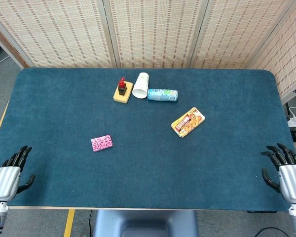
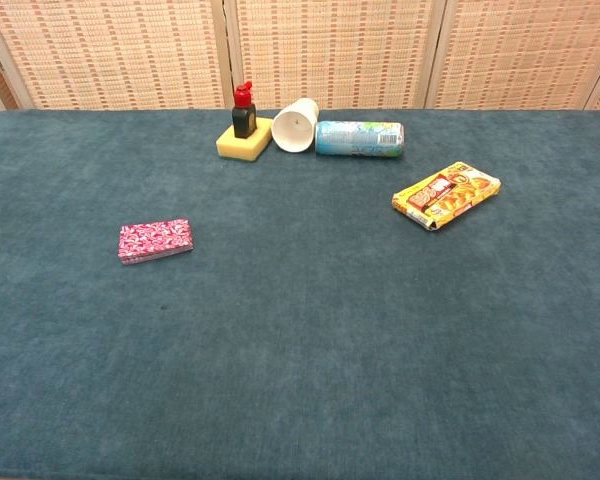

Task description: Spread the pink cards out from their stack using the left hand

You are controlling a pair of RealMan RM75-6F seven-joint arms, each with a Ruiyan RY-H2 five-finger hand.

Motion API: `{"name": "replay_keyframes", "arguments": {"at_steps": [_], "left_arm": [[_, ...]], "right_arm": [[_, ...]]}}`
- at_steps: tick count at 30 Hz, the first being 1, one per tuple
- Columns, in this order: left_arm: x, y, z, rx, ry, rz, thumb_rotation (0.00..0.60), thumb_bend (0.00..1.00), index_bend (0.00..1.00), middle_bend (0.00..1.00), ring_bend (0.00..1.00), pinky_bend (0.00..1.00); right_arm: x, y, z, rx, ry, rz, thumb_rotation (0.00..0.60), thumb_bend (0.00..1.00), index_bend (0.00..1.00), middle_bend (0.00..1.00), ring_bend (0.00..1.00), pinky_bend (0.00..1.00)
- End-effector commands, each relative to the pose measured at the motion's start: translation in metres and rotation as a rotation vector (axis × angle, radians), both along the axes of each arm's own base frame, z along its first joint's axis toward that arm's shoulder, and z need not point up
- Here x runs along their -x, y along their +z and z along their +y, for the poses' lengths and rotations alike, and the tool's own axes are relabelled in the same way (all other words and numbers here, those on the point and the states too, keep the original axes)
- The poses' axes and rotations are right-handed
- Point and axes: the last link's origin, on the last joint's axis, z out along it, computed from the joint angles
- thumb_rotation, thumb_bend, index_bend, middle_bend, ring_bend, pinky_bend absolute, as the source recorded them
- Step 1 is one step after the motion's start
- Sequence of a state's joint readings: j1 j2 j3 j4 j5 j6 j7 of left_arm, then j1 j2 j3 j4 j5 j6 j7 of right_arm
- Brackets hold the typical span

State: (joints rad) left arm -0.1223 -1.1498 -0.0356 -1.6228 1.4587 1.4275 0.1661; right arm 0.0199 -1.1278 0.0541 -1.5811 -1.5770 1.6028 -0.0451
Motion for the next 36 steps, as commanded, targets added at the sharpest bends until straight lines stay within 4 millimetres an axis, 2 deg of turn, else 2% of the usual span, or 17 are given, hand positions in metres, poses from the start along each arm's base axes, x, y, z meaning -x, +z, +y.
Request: {"name": "replay_keyframes", "arguments": {"at_steps": [1,3,8,13,17,22,25,27,30,33,36], "left_arm": [[0.0,-0.002,0.0,0.009,-0.003,0.004,0.6,0.33,0.0,0.03,0.16,0.33],[0.0,-0.003,0.0,0.013,-0.005,0.009,0.6,0.33,0.0,0.04,0.16,0.33],[-0.001,-0.004,0.0,0.007,-0.023,0.016,0.6,0.33,0.0,0.05,0.16,0.33],[0.001,-0.005,0.005,-0.005,-0.017,0.016,0.6,0.33,0.0,0.06,0.16,0.33],[-0.002,-0.009,0.005,-0.01,-0.02,0.02,0.6,0.33,0.0,0.08,0.16,0.33],[-0.023,-0.019,0.016,-0.013,-0.058,-0.011,0.6,0.33,0.0,0.12,0.21,0.35],[-0.04,-0.029,0.028,-0.005,-0.103,-0.014,0.6,0.33,0.0,0.2,0.27,0.37],[-0.052,-0.036,0.037,-0.006,-0.138,-0.012,0.6,0.33,0.0,0.26,0.33,0.42],[-0.069,-0.044,0.048,0.0,-0.194,-0.003,0.6,0.34,0.0,0.44,0.45,0.48],[-0.083,-0.052,0.059,0.015,-0.296,-0.009,0.6,0.34,0.0,0.67,0.62,0.59],[-0.086,-0.062,0.067,0.087,-0.354,-0.012,0.6,0.34,0.0,0.79,0.74,0.69]], "right_arm": [[0.0,-0.001,0.0,-0.004,0.002,0.011,0.6,0.43,0.43,0.36,0.26,0.34],[-0.001,-0.002,0.0,0.004,0.011,0.021,0.6,0.45,0.5,0.42,0.33,0.4],[-0.002,-0.001,0.004,0.051,0.026,0.024,0.6,0.48,0.72,0.62,0.57,0.63],[-0.002,0.011,0.005,0.163,0.022,0.007,0.6,0.48,0.92,0.81,0.78,0.78],[0.0,0.023,0.007,0.24,0.039,-0.03,0.6,0.5,0.98,0.9,0.86,0.85],[-0.001,0.032,0.012,0.296,0.08,-0.113,0.6,0.5,0.99,0.91,0.88,0.87],[-0.001,0.031,0.012,0.288,0.104,-0.136,0.6,0.5,0.98,0.91,0.88,0.87],[-0.001,0.029,0.011,0.267,0.114,-0.136,0.6,0.5,0.98,0.91,0.87,0.87],[-0.001,0.026,0.009,0.236,0.119,-0.134,0.6,0.5,0.98,0.91,0.87,0.87],[-0.002,0.025,0.008,0.224,0.124,-0.136,0.6,0.5,0.98,0.91,0.87,0.87],[-0.002,0.024,0.009,0.216,0.132,-0.14,0.6,0.5,0.98,0.91,0.87,0.87]]}}
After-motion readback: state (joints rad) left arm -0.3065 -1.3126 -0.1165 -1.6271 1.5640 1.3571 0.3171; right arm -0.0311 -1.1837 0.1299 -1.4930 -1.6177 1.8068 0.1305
